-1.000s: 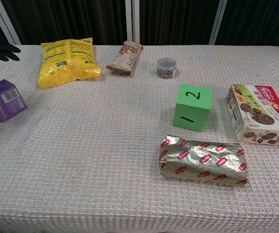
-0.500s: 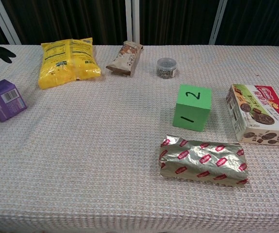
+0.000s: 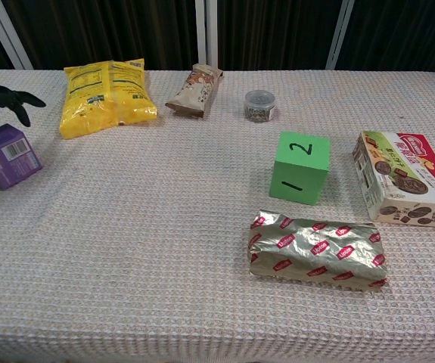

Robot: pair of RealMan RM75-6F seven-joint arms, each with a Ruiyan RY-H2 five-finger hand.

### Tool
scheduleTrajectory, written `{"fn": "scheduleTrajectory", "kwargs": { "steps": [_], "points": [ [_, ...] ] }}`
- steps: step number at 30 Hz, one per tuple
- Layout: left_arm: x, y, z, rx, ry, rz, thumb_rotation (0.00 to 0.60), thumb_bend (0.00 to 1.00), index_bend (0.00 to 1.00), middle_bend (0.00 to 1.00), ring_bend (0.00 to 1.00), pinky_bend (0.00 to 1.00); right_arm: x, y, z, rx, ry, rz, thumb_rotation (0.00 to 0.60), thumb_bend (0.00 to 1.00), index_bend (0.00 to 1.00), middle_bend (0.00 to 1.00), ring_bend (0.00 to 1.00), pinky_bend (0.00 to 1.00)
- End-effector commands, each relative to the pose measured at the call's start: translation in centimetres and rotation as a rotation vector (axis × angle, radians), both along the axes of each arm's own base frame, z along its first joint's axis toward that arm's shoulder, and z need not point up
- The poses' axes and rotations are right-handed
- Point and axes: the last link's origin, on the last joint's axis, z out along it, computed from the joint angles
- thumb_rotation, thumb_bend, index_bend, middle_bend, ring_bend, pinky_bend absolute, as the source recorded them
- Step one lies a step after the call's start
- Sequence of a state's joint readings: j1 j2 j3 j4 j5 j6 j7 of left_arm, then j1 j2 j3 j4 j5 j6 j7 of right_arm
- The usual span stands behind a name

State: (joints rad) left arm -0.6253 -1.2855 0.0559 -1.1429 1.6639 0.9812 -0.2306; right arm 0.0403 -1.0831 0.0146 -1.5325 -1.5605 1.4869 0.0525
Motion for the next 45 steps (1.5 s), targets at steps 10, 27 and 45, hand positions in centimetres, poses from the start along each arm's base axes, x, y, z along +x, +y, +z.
{"fn": "scheduleTrajectory", "kwargs": {
  "steps": [10,27,45],
  "points": [
    [-0.2,0.1,0.3,0.004,0.005,0.018,0.600,0.14,0.00,0.30,0.09,0.19,0.1,-0.2,-0.5,0.016,0.000,-0.003,0.600,0.29,0.00,0.00,0.00,0.00],
    [0.1,0.3,-0.2,-0.004,-0.081,0.048,0.600,0.22,0.05,0.49,0.12,0.19,-0.1,-0.2,-0.5,0.017,0.006,-0.018,0.600,0.29,0.00,0.00,0.00,0.00],
    [4.3,-3.3,0.1,0.215,0.469,-0.181,0.600,0.27,0.16,0.71,0.29,0.20,-0.5,-0.1,-0.6,0.016,0.005,-0.022,0.600,0.29,0.00,0.00,0.00,0.00]
  ]
}}
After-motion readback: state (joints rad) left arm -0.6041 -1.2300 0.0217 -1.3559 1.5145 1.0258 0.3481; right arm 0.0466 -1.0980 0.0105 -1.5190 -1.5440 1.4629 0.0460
